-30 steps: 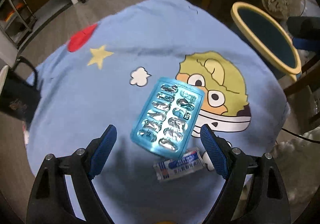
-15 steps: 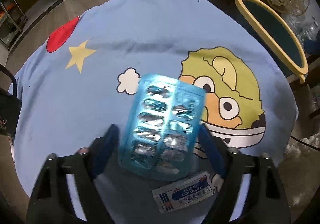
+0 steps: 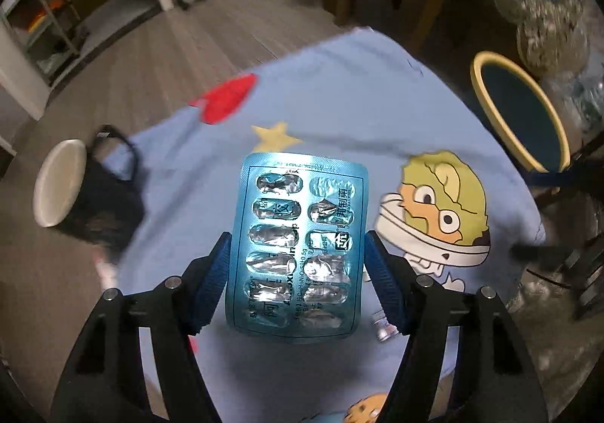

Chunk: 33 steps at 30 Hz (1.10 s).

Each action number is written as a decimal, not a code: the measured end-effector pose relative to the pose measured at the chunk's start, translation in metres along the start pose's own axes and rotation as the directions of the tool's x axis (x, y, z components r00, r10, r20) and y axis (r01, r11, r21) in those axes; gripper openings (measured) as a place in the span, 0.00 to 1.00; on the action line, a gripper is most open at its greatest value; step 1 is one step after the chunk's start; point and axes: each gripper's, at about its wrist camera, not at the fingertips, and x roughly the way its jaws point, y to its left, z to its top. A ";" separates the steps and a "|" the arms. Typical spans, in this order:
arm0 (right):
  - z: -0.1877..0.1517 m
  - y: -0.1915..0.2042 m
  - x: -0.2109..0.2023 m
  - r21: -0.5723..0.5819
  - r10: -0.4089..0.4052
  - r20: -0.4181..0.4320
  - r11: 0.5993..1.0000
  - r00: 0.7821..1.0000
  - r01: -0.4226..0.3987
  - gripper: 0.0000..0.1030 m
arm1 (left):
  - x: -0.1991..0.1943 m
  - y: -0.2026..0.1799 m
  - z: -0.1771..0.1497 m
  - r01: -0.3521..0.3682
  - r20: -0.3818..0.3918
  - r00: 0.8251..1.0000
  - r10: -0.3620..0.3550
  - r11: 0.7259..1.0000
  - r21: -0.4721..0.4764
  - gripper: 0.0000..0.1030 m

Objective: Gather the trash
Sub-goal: 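Grasp the blue blister pack with the left gripper while the right grasps the white sachet, then carry blister pack and sachet over the wastebasket and open both grippers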

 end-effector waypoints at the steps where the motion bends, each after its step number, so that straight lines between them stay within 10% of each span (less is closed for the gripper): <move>1: -0.001 0.011 0.005 -0.051 0.005 -0.008 0.999 1.000 -0.006 0.83 | -0.007 0.007 -0.003 -0.009 0.007 1.000 0.009 1.000 -0.006 0.66; 7: -0.011 0.063 0.037 -0.254 0.077 -0.068 0.963 0.995 -0.092 0.74 | -0.016 0.051 -0.018 0.030 0.031 0.999 -0.026 0.988 -0.154 0.66; 18: -0.030 0.105 0.089 -0.466 -0.053 -0.127 0.885 0.990 -0.012 0.44 | -0.008 0.081 -0.026 0.078 0.051 0.996 -0.066 0.958 -0.277 0.66; 23: -0.024 0.104 0.089 -0.442 -0.056 -0.115 0.897 0.992 0.000 0.22 | -0.007 0.080 -0.024 0.081 0.055 0.996 -0.068 0.960 -0.269 0.66; 33: 0.013 0.051 0.032 -0.217 -0.104 -0.033 0.972 0.994 0.095 0.21 | -0.026 0.040 -0.004 0.064 0.117 0.992 -0.046 0.986 -0.151 0.66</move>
